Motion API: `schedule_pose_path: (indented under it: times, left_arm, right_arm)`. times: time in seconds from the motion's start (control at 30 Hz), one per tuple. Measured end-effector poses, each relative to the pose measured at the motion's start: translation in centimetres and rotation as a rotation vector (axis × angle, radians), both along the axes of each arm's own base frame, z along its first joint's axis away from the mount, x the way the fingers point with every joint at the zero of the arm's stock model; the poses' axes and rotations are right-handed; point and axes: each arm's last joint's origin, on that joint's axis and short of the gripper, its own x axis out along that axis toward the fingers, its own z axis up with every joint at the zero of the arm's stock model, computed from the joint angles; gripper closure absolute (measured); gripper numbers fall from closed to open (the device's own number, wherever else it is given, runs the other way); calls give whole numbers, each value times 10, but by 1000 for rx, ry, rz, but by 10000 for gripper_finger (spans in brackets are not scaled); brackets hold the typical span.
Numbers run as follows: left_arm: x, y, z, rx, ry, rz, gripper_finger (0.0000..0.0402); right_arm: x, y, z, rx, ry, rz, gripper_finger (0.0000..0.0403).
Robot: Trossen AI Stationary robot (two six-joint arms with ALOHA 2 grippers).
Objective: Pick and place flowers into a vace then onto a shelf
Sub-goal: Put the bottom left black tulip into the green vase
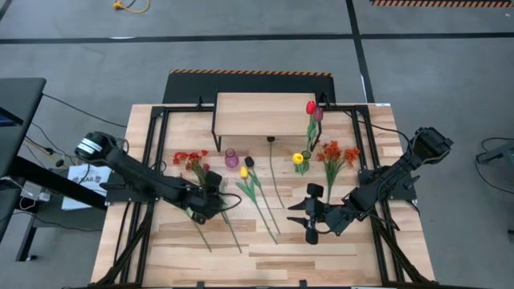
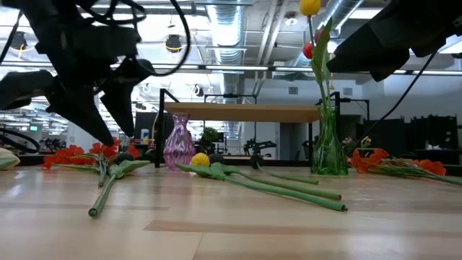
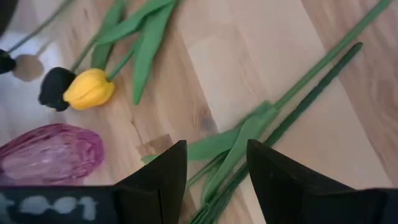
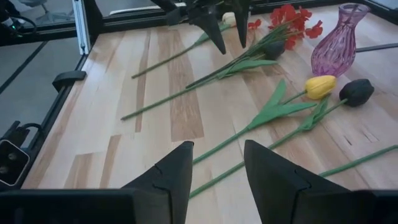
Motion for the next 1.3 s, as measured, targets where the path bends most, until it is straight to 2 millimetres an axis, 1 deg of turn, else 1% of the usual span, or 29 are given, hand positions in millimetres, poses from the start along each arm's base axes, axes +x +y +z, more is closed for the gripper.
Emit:
schedule_pose_path:
  times: [0.23, 0.37, 0.6, 0.8, 1.0, 1.13, 1.3]
  left_arm:
    - [22, -10, -7, 39, 100, -10, 245]
    - [28, -11, -12, 6, 174, -25, 245]
    - [27, 0, -19, 20, 255, 11, 245]
    - [33, 9, -24, 2, 275, 38, 245]
    - [36, 12, -25, -26, 266, 34, 247]
    - [35, 11, -25, -51, 279, 15, 269]
    - [35, 10, -26, -81, 289, 5, 325]
  right_arm:
    - [0, 0, 0, -1, 2, 1, 267]
    - [0, 0, 0, -2, 5, 4, 268]
    - [-1, 0, -1, -6, 12, 6, 270]
    - [-1, -1, -2, -14, 22, 5, 269]
    - [-1, -1, -2, -14, 22, 5, 270]
    - [-1, -1, -2, -13, 22, 5, 269]
    - [-1, -1, -2, -12, 21, 5, 270]
